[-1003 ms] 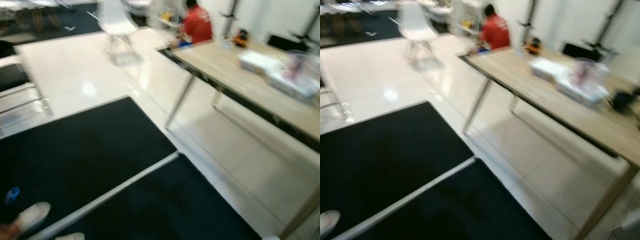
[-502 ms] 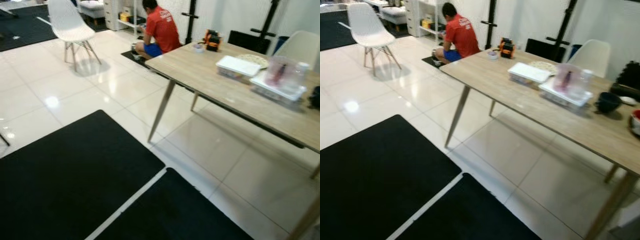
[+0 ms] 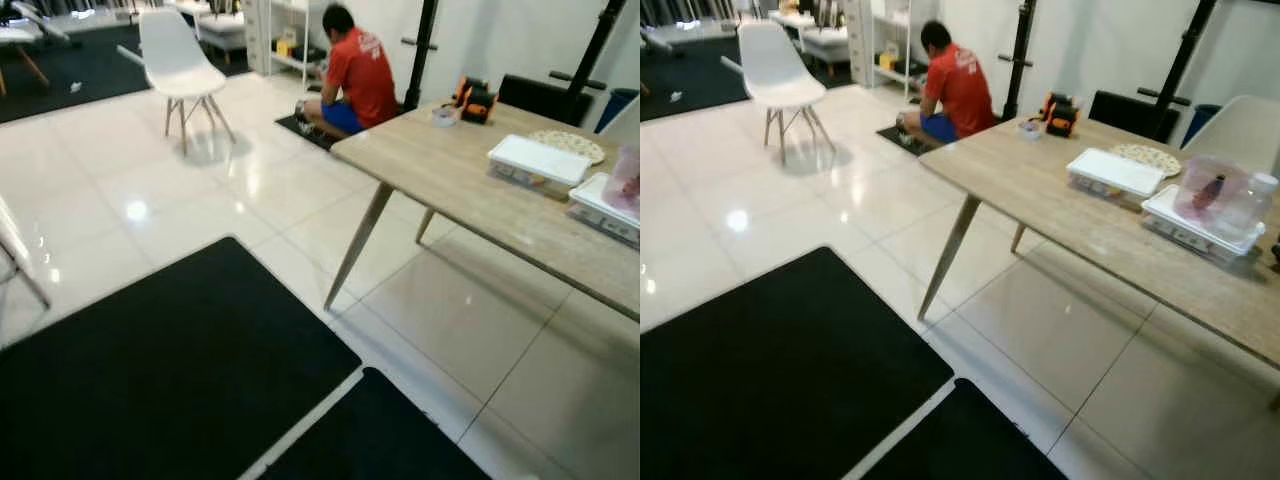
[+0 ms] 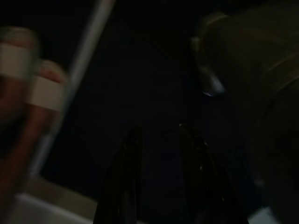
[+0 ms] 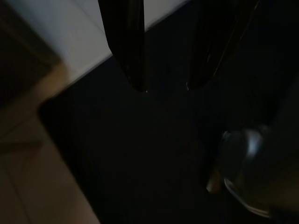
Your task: Restocking fridge
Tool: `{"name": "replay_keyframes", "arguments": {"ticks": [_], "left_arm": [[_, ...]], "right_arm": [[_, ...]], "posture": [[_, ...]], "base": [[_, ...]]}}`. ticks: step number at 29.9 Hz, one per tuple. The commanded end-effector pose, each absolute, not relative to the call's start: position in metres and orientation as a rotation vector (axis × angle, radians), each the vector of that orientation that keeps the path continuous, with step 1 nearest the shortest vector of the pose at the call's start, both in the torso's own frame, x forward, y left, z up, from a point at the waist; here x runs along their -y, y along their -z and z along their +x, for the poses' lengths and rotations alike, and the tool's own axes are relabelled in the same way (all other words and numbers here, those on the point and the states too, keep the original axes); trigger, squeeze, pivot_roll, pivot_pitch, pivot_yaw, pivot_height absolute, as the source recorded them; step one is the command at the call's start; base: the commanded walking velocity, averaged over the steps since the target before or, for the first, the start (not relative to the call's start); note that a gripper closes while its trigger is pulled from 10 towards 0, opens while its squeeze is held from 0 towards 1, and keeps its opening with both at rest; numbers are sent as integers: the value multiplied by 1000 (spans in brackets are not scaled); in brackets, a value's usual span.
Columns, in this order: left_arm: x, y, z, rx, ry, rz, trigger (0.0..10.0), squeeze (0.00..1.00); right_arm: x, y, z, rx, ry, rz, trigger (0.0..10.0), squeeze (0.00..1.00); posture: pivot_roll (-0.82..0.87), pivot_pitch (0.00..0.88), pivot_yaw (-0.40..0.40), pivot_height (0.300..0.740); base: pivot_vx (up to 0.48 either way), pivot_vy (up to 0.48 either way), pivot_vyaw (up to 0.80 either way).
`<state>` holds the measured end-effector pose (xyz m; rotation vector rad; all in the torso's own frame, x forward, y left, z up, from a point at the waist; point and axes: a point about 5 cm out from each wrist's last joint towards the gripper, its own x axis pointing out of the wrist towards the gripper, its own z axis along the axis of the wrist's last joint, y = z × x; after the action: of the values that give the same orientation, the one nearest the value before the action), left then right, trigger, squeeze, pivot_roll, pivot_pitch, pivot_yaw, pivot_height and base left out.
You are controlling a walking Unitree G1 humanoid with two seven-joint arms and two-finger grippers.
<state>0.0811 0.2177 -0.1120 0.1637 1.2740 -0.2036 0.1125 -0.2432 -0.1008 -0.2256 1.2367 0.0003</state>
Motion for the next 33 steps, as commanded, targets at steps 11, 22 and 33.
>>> {"name": "replay_keyframes", "arguments": {"ticks": [11,22,33], "left_arm": [[-218,111,88,-1248,215,197,10000,0],[-215,112,87,-1244,173,176,10000,0],[-217,112,84,-1253,142,201,10000,0]], "right_arm": [[247,104,96,-1287,51,-190,10000,0],[257,99,107,-1266,67,-215,10000,0],[256,96,117,-1237,74,-217,10000,0]], "posture": [[-8,0,23,740],[-11,0,-6,740],[-6,0,0,740]], "base": [[330,0,-788],[307,0,-788],[100,0,-716]]}}
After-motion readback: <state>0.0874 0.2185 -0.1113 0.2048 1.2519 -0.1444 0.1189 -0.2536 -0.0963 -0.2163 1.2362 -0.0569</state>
